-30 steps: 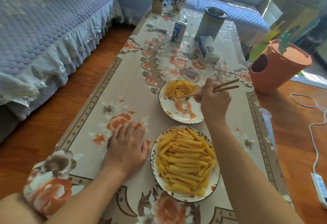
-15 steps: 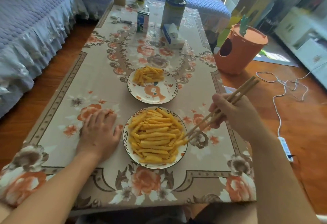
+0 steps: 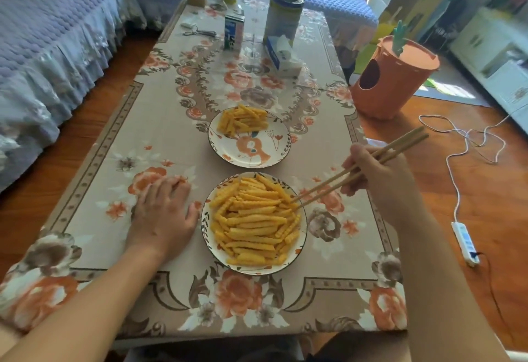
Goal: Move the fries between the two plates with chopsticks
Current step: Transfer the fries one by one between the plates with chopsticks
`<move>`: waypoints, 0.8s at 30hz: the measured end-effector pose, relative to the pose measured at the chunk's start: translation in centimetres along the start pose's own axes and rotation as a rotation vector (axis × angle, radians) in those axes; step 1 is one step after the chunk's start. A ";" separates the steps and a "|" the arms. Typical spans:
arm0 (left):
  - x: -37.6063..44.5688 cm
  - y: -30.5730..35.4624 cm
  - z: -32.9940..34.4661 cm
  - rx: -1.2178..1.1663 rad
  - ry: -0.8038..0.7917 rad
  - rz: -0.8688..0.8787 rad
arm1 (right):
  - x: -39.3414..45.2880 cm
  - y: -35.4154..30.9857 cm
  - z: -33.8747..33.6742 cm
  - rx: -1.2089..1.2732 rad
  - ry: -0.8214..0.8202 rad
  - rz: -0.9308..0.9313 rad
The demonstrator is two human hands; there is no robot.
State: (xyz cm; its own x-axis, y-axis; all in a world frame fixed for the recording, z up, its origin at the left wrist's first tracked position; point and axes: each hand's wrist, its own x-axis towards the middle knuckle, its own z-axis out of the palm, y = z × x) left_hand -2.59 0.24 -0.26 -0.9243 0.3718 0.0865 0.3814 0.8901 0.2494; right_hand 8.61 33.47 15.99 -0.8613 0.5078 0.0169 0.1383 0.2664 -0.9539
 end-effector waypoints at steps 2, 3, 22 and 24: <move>0.0 -0.1 0.1 0.006 -0.003 0.006 | 1.3 -0.2 1.2 0.068 0.089 -0.020; 0.0 -0.2 0.1 0.010 -0.005 0.009 | 2.1 -0.3 2.1 0.099 0.122 -0.024; 0.6 -0.8 1.1 0.019 -0.024 -0.002 | 10.8 1.6 19.2 -0.143 0.268 -0.139; 0.6 -0.9 1.1 0.026 -0.028 -0.003 | 10.2 1.3 17.9 -0.104 0.306 -0.118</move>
State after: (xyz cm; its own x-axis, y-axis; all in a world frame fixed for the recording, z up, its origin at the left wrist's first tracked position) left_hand -3.47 -0.02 -1.46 -0.9247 0.3761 0.0589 0.3794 0.8976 0.2244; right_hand -8.79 24.33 9.56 -0.6895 0.6870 0.2292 0.1093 0.4115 -0.9048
